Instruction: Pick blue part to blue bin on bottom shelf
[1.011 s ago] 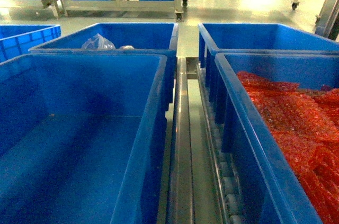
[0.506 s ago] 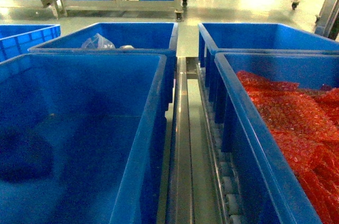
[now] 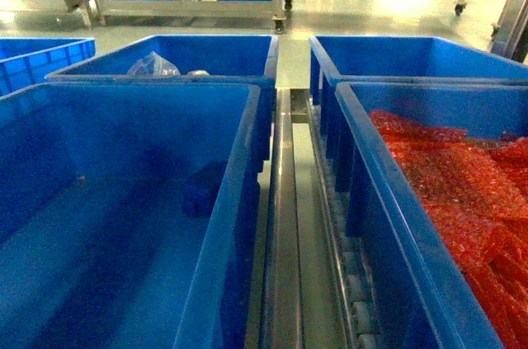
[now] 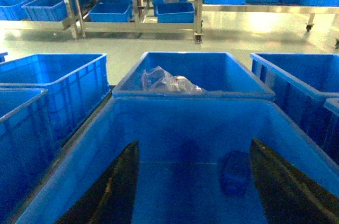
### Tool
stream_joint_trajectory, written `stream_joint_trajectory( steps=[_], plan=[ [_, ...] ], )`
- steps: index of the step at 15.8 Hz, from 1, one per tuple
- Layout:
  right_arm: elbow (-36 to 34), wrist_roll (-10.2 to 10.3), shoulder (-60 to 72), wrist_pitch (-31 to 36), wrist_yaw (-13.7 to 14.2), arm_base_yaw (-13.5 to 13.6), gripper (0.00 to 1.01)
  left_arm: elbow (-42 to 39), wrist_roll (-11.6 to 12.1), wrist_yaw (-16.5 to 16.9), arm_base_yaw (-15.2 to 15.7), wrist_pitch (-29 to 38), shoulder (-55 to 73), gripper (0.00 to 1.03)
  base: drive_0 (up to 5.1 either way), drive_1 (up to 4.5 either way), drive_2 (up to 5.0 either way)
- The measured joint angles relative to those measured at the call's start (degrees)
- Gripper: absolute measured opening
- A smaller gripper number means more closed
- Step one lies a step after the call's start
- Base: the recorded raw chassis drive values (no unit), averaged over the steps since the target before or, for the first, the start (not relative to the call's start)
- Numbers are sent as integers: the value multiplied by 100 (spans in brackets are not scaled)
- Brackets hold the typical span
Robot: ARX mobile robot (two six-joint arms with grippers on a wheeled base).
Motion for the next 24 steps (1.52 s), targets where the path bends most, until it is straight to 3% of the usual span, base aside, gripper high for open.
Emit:
stream_joint_trajectory(
  steps=[4, 5, 7, 9, 11, 14, 20, 22, 24],
  plan=[
    [0, 0, 0, 0, 0, 0, 98, -490, 4, 686, 640, -382, -863, 7, 0, 0, 0],
    [0, 0, 0, -2, 0, 0, 98, -592, 7, 848, 780, -533, -1110, 2, 0, 0, 0],
    [0, 0, 0, 0, 0, 0, 98, -743, 4, 1062, 986, -802, -1495, 2, 0, 0, 0],
    [0, 0, 0, -2, 2, 0, 98, -831, 11, 1650, 1641, -1086, -1897, 2, 0, 0, 0],
    [0, 0, 0, 2, -2, 0, 98, -1014, 15, 1725, 1609, -949, -2138, 2, 0, 0, 0],
    [0, 0, 0, 0, 0, 0, 98, -1036, 20, 1720, 1613, -1585, -2721, 2, 0, 0, 0],
    [0, 0, 0, -2, 0, 0, 98, -1036, 20, 1720, 1613, -2192, -3316, 2, 0, 0, 0],
    [0, 0, 0, -4, 2, 0, 98, -1032, 24, 1711, 1613, -3265, -4207, 2, 0, 0, 0],
    [0, 0, 0, -13, 0, 0, 98, -1029, 42, 1720, 1624, -3250, -4234, 2, 0, 0, 0]
  ],
)
